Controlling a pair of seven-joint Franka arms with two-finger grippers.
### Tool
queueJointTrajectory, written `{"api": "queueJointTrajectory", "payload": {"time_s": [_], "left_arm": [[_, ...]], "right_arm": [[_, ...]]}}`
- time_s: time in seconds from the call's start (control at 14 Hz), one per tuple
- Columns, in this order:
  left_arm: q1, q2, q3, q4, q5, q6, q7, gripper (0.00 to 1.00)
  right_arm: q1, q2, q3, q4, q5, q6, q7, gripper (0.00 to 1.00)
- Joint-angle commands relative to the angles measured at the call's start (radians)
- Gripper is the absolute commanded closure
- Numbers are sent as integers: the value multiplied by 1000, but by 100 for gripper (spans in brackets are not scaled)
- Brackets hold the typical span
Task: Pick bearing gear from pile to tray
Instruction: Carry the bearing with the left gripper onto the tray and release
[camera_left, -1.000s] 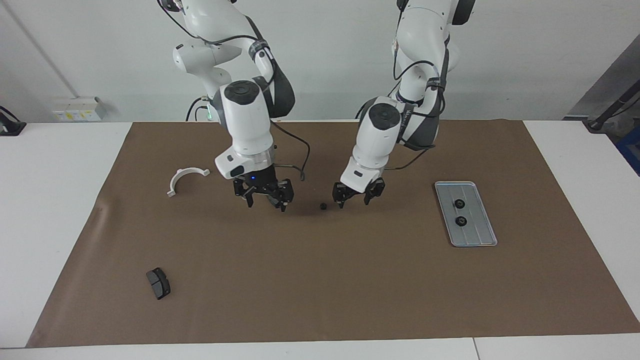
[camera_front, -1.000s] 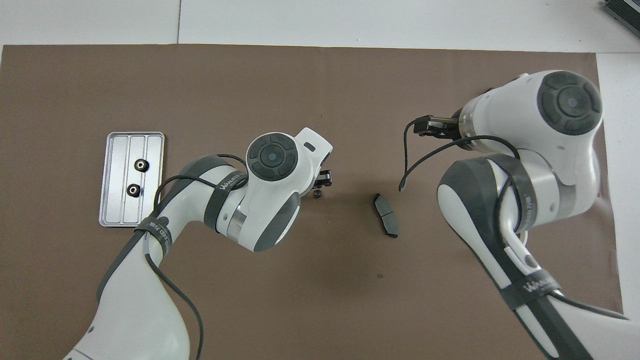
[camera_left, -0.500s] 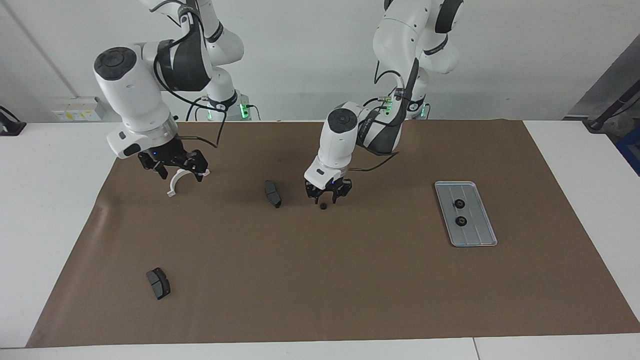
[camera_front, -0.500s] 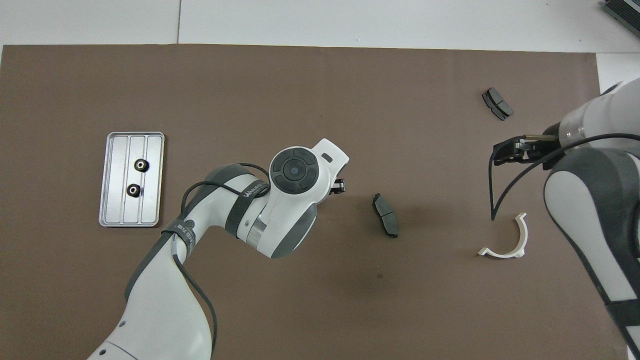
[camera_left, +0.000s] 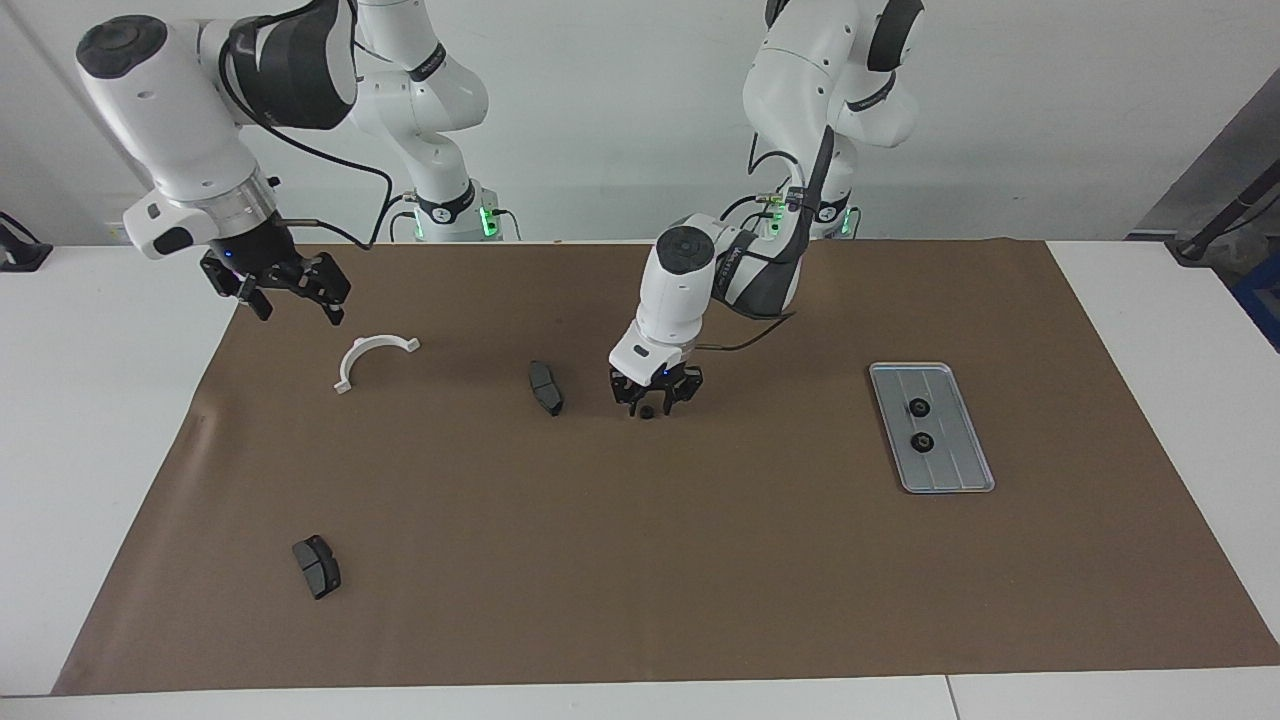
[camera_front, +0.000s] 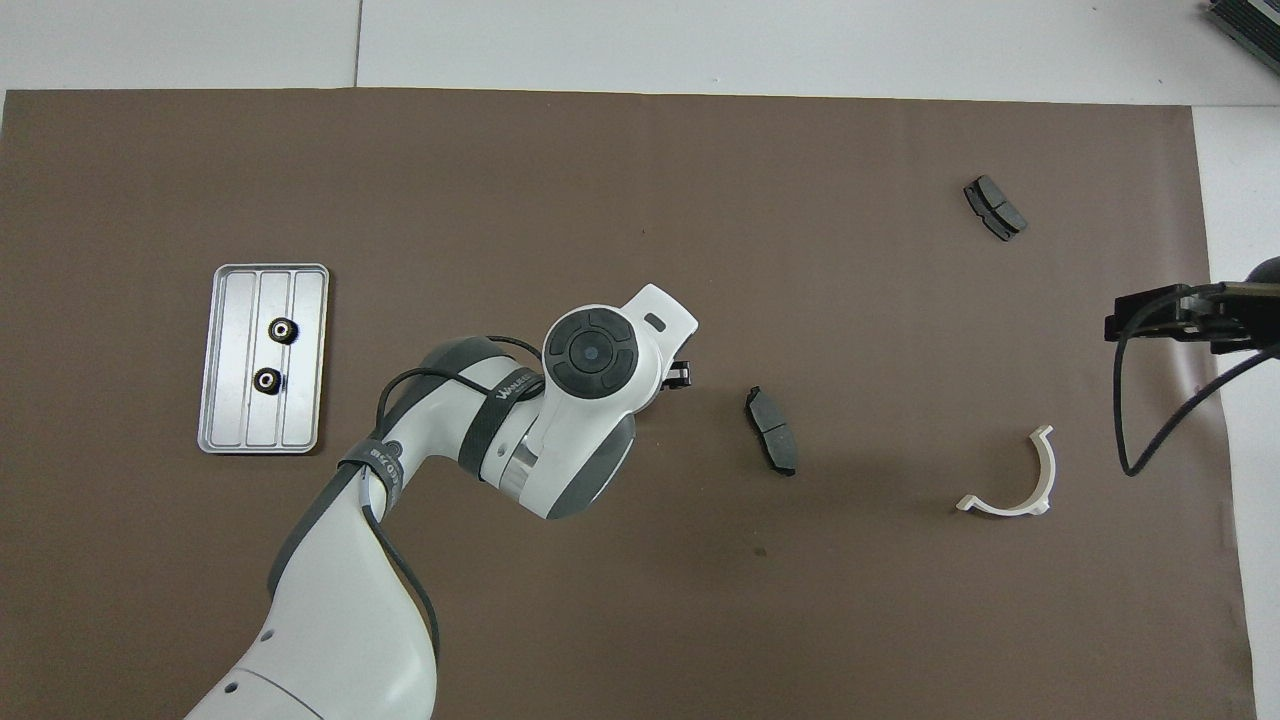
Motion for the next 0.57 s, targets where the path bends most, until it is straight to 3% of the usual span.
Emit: {"api": "queueJointTrajectory", "payload": {"time_s": [0.0,0.5], "left_arm": [[-24,-8,16,-30,14,30,-4,44],[-31,-13,14,-62,14,65,-1,51]], "right_arm": [[-24,-2,27,84,-11,-100,-15,0],[-12,-50,30,35,-34,-145,42,0]]}}
